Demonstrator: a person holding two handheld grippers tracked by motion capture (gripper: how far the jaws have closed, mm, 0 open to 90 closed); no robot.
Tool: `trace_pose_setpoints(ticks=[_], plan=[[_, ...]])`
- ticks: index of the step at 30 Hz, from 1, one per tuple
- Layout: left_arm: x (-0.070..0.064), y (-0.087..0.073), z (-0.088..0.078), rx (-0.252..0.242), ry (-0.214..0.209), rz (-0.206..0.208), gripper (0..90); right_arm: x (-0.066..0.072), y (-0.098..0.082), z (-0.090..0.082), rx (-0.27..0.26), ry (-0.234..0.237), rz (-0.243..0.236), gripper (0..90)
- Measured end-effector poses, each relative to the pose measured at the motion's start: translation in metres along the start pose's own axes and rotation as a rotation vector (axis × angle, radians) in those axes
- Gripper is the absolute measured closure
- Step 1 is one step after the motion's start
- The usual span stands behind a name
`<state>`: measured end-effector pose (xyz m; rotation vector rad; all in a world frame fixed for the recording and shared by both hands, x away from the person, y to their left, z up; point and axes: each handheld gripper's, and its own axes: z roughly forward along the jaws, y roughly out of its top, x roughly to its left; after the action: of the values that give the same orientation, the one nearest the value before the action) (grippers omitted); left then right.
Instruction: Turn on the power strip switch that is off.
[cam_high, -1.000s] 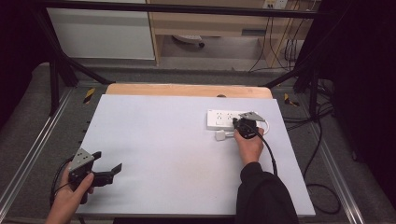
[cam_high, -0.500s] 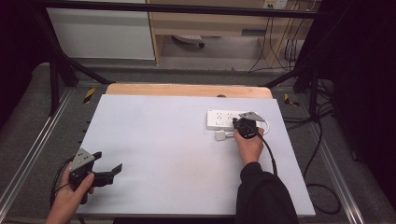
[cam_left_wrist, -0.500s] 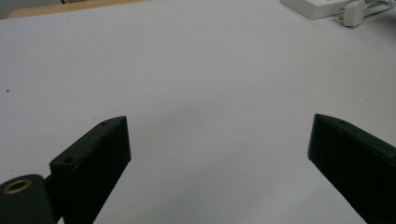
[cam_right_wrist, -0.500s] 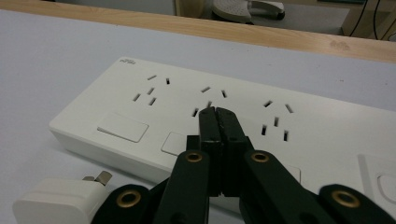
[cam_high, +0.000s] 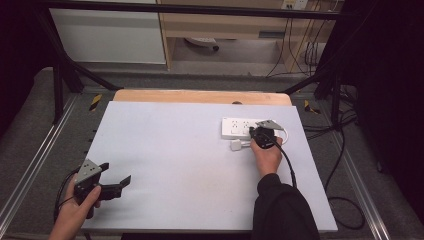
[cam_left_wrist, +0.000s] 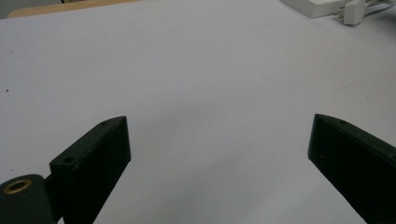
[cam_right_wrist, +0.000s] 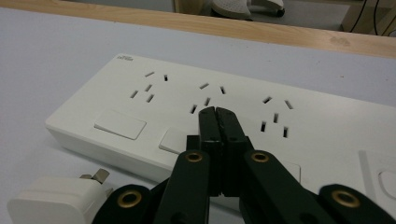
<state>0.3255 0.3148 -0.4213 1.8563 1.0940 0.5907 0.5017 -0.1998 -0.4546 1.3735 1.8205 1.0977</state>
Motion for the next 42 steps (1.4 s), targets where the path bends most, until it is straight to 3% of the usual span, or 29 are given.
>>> trace_pose_setpoints(ticks=[22, 37, 42], plan=[[0.0, 0.0, 0.0, 0.001, 0.002, 0.004, 6.0, -0.004, 0.002, 0.0, 0.01, 0.004, 0.018, 90.0], [0.0, 0.0, 0.0, 0.002, 0.002, 0.003, 6.0, -0.007, 0.009, -0.009, -0.015, 0.022, 0.032, 90.0], [0.001, 0.0, 0.0, 0.002, 0.003, 0.003, 6.0, -0.008, 0.011, -0.009, -0.021, 0.027, 0.044, 86.2]])
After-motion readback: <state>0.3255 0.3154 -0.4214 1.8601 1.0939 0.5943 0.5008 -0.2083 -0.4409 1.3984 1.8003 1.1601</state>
